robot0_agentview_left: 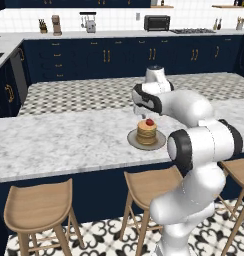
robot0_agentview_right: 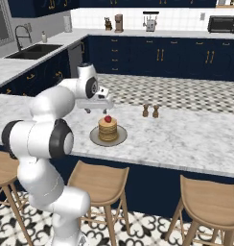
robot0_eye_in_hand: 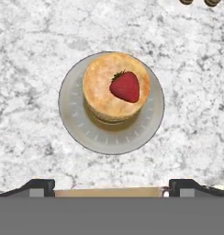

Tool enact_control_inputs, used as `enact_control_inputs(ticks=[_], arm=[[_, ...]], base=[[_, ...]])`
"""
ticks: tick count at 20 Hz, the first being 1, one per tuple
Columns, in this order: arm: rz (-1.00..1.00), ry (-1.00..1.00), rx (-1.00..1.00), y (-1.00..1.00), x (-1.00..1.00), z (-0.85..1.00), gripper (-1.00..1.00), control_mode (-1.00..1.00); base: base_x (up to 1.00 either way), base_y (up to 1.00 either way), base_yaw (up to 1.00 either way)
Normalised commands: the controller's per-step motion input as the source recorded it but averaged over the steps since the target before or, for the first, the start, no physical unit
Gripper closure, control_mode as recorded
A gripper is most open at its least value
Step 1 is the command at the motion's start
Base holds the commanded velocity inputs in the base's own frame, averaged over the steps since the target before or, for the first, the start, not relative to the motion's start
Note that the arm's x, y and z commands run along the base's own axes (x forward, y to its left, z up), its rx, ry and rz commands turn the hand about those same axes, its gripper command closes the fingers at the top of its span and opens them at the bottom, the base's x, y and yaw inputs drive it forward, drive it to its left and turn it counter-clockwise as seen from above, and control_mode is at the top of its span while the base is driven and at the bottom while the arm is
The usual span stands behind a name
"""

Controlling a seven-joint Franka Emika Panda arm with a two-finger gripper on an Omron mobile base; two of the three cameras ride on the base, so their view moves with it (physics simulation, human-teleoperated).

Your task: Take the strawberry from the fridge and place it on top of the pancake, located on the dining counter.

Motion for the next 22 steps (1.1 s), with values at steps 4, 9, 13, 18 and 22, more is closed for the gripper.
enact_control_inputs(ticks=[4,9,13,18,22], arm=[[0.0,0.0,0.0,0.69,-1.0,0.01,-1.0,-1.0],[0.0,0.0,0.0,0.71,-1.0,0.0,-1.0,-1.0],[0.0,0.0,0.0,0.33,-1.0,0.0,-1.0,-1.0],[0.03,0.08,-0.01,0.21,-0.86,-0.15,-1.0,-1.0],[0.05,0.11,-0.01,0.04,-0.2,-0.34,-1.0,-1.0]], base=[[0.0,0.0,0.0],[0.0,0.0,0.0],[0.0,0.0,0.0],[0.0,0.0,0.0],[0.0,0.0,0.0]])
